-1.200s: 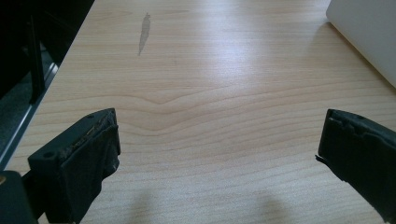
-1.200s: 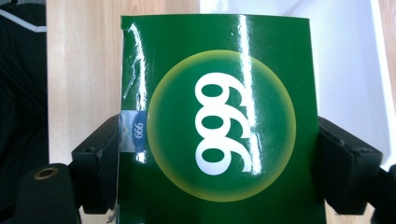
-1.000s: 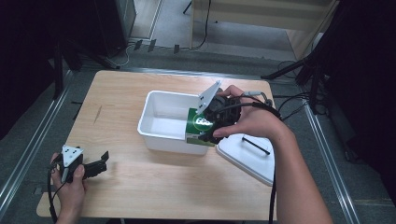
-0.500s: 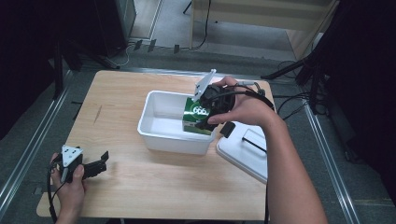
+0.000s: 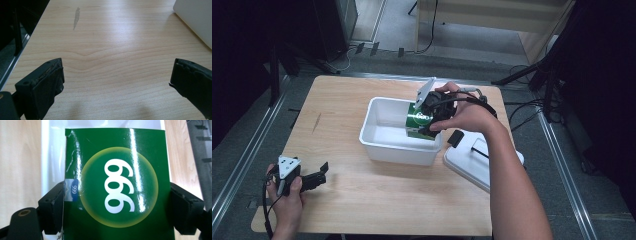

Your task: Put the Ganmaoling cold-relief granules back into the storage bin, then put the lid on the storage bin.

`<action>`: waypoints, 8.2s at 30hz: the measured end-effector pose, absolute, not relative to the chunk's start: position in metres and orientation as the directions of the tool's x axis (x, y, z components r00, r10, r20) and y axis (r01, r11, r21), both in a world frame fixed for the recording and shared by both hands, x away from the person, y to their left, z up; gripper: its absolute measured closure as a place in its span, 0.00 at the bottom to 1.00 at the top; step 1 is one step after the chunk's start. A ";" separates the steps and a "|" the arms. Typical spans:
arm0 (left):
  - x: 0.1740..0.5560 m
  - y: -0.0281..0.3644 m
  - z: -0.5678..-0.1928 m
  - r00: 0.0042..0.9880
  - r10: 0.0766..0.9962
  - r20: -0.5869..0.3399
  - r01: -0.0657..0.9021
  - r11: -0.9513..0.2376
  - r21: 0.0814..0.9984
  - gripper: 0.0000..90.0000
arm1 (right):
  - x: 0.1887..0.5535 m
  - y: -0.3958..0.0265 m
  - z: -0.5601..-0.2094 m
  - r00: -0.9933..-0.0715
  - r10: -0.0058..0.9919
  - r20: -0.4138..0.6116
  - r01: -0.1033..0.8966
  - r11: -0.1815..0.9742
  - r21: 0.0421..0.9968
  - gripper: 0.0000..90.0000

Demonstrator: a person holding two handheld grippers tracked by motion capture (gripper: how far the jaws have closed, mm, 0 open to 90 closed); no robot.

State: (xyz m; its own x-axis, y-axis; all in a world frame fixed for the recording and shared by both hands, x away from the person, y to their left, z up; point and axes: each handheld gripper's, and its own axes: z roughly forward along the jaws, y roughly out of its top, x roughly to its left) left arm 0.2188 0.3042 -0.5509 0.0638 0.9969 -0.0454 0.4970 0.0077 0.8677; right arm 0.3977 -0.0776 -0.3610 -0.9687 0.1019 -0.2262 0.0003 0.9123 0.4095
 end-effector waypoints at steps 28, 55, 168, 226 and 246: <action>0.219 0.304 -0.551 0.066 0.997 -0.047 0.500 0.007 0.866 0.00 | 0.415 -0.075 -0.416 -0.971 0.130 -0.199 0.051 0.932 0.359 0.17; 0.219 0.305 -0.551 0.070 0.996 -0.047 0.505 0.005 0.863 0.00 | 0.427 -0.060 -0.438 -0.982 0.151 -0.112 0.127 0.972 0.200 0.17; 0.220 0.303 -0.551 0.067 0.997 -0.038 0.511 -0.002 0.860 0.00 | 0.360 -0.274 -0.416 -0.882 0.413 -0.226 0.348 0.895 0.278 0.95; 0.220 0.307 -0.551 0.063 0.996 -0.066 0.501 0.026 0.865 0.00 | 0.385 -0.113 -0.323 -0.955 0.155 -0.255 0.065 0.942 0.330 0.95; 0.218 0.305 -0.551 0.066 0.997 -0.045 0.495 0.007 0.869 0.00 | 0.393 -0.059 -0.322 -0.965 0.081 -0.249 -0.001 0.949 0.315 0.95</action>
